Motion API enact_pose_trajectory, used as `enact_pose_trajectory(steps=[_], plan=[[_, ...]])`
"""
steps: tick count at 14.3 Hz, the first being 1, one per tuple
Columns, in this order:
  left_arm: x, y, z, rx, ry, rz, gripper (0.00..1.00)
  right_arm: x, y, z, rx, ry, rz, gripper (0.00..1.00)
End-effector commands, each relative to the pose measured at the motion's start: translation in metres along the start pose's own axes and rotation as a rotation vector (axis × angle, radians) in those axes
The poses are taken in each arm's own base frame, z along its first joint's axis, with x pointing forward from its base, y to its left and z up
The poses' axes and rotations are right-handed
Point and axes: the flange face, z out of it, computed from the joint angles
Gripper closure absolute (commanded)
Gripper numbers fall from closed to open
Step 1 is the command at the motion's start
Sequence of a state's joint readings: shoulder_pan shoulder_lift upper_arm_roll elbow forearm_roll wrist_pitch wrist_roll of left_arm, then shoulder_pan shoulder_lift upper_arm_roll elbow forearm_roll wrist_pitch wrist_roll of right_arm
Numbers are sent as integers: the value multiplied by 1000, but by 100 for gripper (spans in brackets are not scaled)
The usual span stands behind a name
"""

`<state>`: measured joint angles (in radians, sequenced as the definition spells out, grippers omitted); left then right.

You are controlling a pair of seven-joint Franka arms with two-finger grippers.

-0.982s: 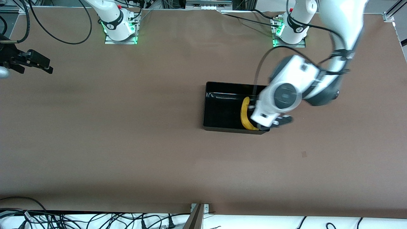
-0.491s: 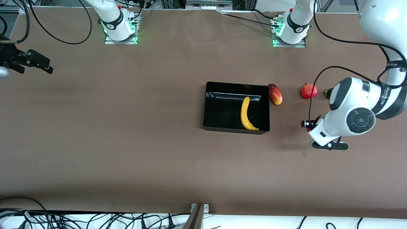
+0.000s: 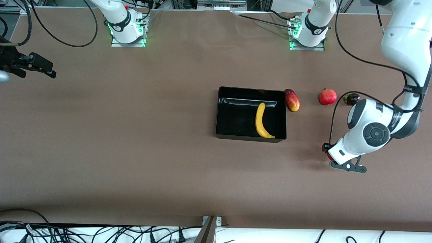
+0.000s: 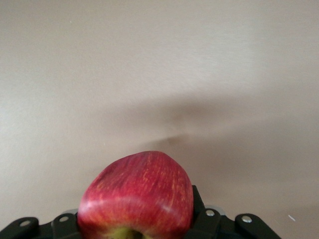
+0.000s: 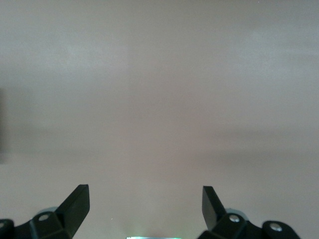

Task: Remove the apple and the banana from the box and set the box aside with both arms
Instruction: 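Carry the apple past the fruits and set it on the table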

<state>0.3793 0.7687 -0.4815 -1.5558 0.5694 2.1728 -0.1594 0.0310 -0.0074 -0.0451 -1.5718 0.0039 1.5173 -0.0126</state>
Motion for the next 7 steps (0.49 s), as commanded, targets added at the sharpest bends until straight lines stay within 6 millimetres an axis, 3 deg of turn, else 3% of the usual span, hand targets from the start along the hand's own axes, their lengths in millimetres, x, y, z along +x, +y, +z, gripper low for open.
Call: enact_pose_trajectory(steps=[1,5,6,7], plan=[[-2,-15,35,-4,43,20,100,1,2,-4,-9,5,-10,0],[-9,-14,74,4,64,39,100,1,2,-4,-9,5,-10,0],[-10,-15,77,10,65,43,88,1,2,-4,-9,5,-10,0],[-10,-16,77,18,66,48,25,1,2,-4,-9,5,-10,0]])
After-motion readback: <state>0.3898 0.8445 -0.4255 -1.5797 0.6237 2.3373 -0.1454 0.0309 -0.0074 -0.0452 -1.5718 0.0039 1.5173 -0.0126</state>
